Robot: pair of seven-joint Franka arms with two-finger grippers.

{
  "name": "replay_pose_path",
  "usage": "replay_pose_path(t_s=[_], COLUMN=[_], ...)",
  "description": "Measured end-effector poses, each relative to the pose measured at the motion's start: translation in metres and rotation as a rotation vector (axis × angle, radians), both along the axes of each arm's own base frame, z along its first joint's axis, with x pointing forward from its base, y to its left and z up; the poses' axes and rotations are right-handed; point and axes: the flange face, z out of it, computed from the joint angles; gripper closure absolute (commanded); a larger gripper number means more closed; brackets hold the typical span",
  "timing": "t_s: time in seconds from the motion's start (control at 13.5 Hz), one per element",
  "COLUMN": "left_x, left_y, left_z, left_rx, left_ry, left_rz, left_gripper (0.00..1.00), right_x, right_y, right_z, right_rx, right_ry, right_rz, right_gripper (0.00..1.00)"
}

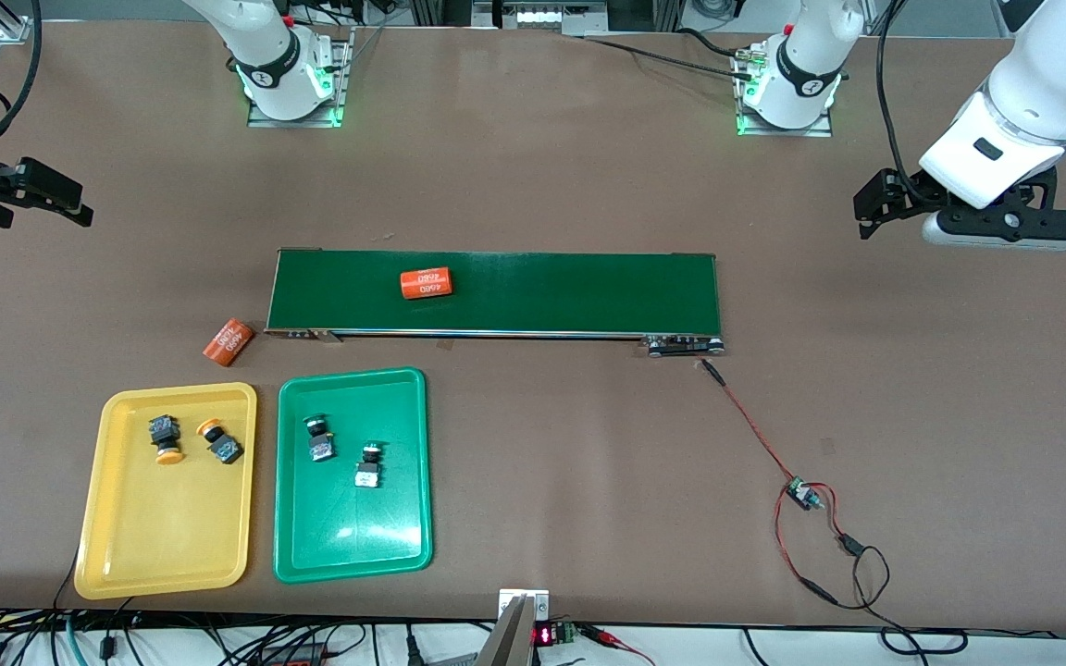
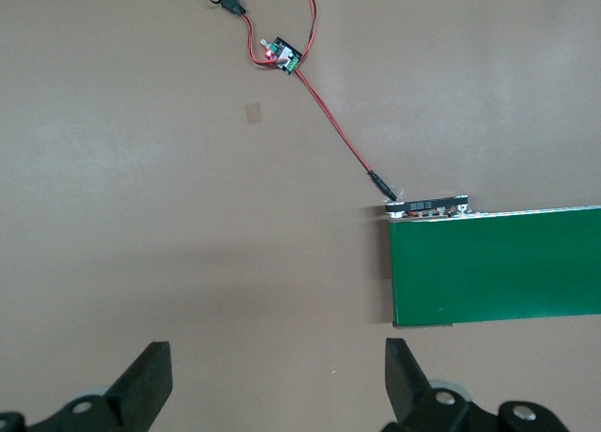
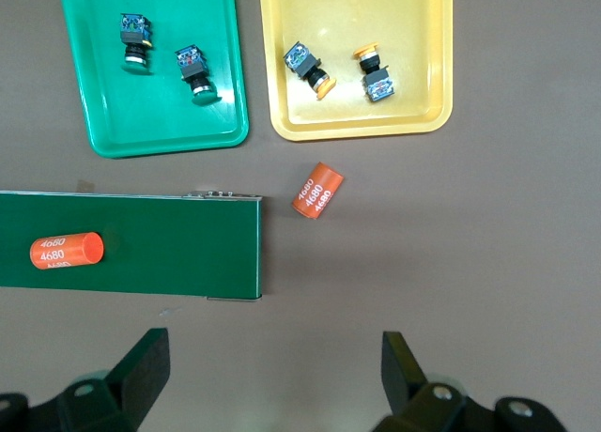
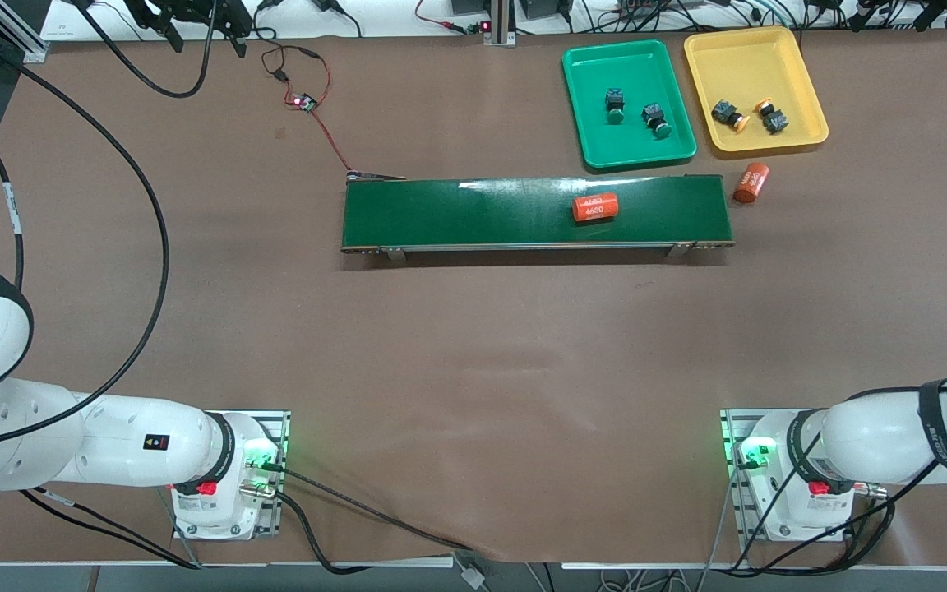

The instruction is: Sort buttons by color to trays

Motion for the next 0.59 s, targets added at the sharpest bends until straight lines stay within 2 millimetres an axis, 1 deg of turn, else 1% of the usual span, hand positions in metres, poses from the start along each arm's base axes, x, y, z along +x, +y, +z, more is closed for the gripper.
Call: replay_pose_path(t_s=[0.59], left_x=[-0.0010], left_y=[-0.0050], left_z=[-0.0001], left_rx=[0.000], left_ry=[0.000], left_rz=[-0.009], left_gripper=[0.00], right_x=[-0.0003], right_y=[0.0013], right_z=[0.0006], right_rx=[0.000], right_ry=[-0.001], right_rz=[0.002], right_gripper=[0.00])
